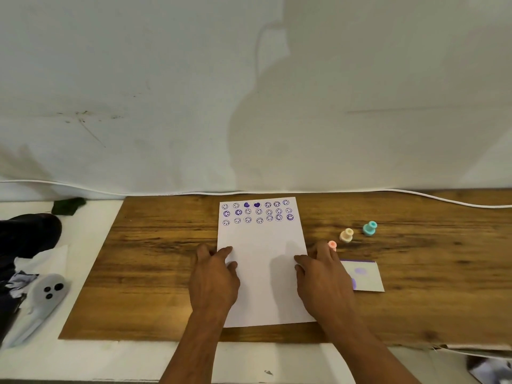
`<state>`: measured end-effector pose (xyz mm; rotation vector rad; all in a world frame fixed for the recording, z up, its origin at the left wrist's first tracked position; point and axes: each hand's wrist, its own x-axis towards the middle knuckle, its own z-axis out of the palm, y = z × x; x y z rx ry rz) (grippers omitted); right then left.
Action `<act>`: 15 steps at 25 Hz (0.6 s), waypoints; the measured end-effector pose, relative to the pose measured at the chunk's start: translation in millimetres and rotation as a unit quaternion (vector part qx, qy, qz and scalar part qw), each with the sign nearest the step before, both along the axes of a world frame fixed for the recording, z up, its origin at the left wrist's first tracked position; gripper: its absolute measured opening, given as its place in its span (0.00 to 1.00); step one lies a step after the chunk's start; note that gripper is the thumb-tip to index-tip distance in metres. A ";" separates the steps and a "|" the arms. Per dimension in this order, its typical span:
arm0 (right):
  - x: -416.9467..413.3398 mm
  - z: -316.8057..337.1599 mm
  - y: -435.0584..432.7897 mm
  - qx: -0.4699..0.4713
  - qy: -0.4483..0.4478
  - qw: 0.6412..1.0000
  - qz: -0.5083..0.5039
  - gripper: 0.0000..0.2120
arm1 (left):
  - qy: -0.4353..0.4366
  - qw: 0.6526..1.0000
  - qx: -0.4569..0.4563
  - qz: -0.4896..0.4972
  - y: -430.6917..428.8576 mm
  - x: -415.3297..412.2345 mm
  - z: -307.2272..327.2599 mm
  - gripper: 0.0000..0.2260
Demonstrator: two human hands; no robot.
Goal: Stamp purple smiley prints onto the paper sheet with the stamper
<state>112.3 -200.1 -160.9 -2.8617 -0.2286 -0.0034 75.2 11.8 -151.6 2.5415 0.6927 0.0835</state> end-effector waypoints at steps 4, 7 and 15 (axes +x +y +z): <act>-5.2 1.0 0.7 -0.024 -0.003 1.000 0.005 0.14 | 0.004 0.998 0.068 -0.018 -1.1 -3.0 -3.5 0.18; -7.7 6.4 -0.1 -0.030 0.024 0.999 0.033 0.15 | 0.043 0.993 0.103 -0.048 0.1 -3.5 0.7 0.20; 7.6 131.1 -5.8 -0.017 0.069 0.995 0.070 0.29 | 0.061 0.986 0.126 -0.088 0.0 -10.8 92.0 0.20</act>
